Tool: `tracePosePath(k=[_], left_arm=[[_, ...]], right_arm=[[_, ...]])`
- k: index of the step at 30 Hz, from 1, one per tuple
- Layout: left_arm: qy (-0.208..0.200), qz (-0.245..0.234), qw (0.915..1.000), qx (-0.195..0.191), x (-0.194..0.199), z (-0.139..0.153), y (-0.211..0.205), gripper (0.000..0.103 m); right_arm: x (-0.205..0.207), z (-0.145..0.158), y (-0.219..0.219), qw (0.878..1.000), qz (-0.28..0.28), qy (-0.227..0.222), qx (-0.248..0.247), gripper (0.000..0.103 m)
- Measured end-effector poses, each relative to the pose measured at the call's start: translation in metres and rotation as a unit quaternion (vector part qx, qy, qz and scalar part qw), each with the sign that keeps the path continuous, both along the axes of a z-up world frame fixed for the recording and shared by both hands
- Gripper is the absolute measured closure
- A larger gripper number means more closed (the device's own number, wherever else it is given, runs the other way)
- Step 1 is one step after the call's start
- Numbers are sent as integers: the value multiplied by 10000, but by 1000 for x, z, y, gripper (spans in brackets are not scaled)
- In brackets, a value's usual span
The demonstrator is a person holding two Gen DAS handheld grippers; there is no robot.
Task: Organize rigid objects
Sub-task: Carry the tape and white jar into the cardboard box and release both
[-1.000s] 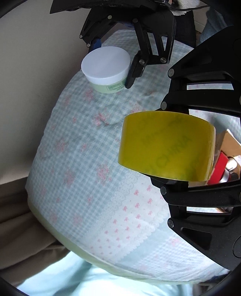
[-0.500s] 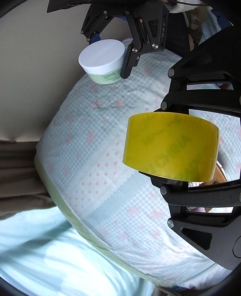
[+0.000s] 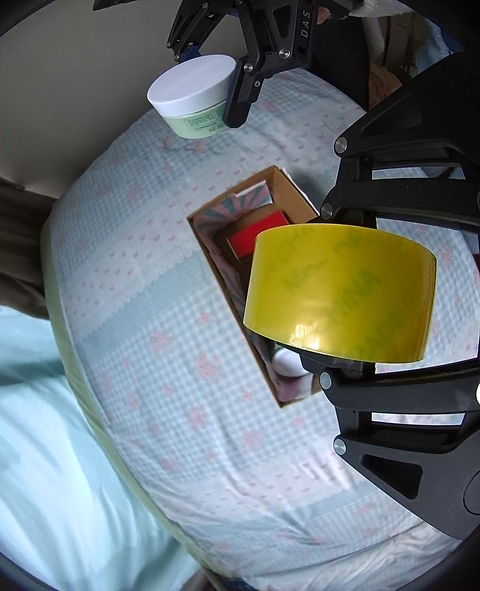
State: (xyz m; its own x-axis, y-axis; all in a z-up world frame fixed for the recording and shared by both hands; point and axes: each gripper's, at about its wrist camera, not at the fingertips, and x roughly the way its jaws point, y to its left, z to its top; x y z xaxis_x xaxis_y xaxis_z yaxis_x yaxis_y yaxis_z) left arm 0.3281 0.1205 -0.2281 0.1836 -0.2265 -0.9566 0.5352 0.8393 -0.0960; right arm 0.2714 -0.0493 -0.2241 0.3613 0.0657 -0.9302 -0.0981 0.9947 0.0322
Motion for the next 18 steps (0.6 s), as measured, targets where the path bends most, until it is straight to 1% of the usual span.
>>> tracePosePath(k=[5, 10, 14, 18], left_arm=[[333, 530, 9980, -124, -4, -56, 35, 67], [474, 698, 9964, -92, -13, -104, 48, 67], [570, 708, 9959, -26, -16, -133, 52, 67], [624, 722, 9954, -55, -16, -146, 55, 67]], right_arm=[[12, -42, 32, 9996, 39, 239, 110, 37], [24, -89, 58, 9989, 62, 445, 152, 37], [34, -129, 71, 9975, 103, 691, 129, 37], [42, -156, 72, 9964, -71, 833, 168, 37]])
